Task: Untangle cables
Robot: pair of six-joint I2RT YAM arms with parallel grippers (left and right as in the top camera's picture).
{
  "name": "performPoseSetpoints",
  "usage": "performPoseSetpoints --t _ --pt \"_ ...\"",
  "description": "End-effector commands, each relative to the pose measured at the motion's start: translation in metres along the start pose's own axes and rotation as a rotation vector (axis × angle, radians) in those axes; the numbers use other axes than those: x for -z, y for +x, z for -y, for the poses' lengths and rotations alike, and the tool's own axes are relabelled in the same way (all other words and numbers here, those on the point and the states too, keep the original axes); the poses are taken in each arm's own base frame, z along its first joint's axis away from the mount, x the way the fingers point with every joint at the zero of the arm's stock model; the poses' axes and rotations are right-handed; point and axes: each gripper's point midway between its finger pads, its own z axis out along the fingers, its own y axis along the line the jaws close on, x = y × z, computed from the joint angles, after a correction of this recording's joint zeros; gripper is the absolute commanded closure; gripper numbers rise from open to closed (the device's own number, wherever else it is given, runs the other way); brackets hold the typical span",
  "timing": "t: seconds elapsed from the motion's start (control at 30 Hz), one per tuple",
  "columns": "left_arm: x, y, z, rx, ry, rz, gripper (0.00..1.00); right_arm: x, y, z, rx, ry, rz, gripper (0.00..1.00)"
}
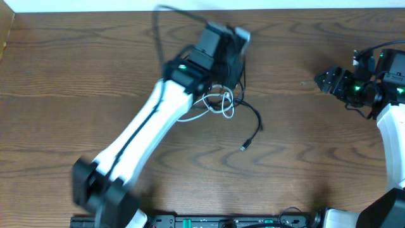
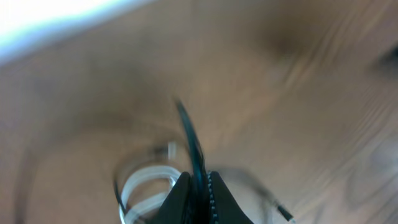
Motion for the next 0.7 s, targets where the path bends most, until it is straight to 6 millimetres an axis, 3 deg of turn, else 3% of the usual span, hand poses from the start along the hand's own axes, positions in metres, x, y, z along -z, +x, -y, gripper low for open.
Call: performPoseSetpoints --t 0.0,0.1,0.3,0.43,0.67 --pt "0.076 -0.073 0.011 0.002 -0.008 0.255 0.93 -0.003 0.001 -0.021 0.057 -0.063 -0.01 0.22" --pt "0.115 -0.107 0.019 0.001 0.005 0.41 0.92 -0.007 0.004 -0.043 0.099 -0.126 -0.018 0.22" --pt "0.17 -0.148 0.03 0.006 0.034 0.63 0.93 -0.014 0.011 -0.092 0.208 -0.263 -0.02 0.21" --pt "0.19 -0.166 0.034 -0.001 0.047 0.729 0.93 -0.018 0.019 -0.122 0.282 -0.329 -0.021 0.2" --pt "0.203 -0.179 0.033 -0.003 0.037 0.806 0.93 -0.036 0.043 -0.158 0.371 -0.392 -0.065 0.15"
